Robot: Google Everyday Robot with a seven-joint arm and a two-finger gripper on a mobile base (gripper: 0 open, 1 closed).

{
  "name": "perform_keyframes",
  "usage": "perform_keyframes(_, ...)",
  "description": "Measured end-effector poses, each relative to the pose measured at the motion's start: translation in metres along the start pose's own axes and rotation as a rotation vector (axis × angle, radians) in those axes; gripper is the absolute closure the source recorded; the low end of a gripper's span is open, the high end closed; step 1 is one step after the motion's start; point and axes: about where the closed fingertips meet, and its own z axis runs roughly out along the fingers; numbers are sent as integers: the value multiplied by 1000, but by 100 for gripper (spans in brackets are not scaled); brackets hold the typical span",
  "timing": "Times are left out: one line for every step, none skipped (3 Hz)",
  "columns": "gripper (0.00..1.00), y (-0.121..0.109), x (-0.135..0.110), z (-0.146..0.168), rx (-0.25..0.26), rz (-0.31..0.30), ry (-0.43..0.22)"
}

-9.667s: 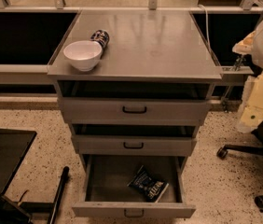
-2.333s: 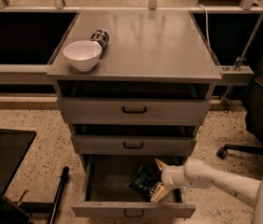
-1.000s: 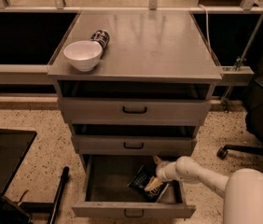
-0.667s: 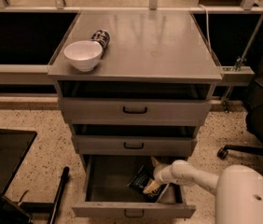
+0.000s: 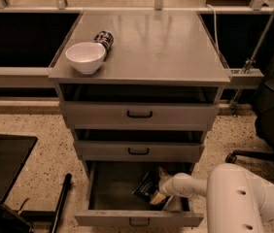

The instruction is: Pick blue chip bag from bottom drawer and place on counter

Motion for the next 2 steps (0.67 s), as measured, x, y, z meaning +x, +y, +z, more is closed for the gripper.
perform_keyframes(0, 3, 15, 10, -8, 39, 17)
perform_keyframes(0, 20, 38, 24, -48, 140, -31)
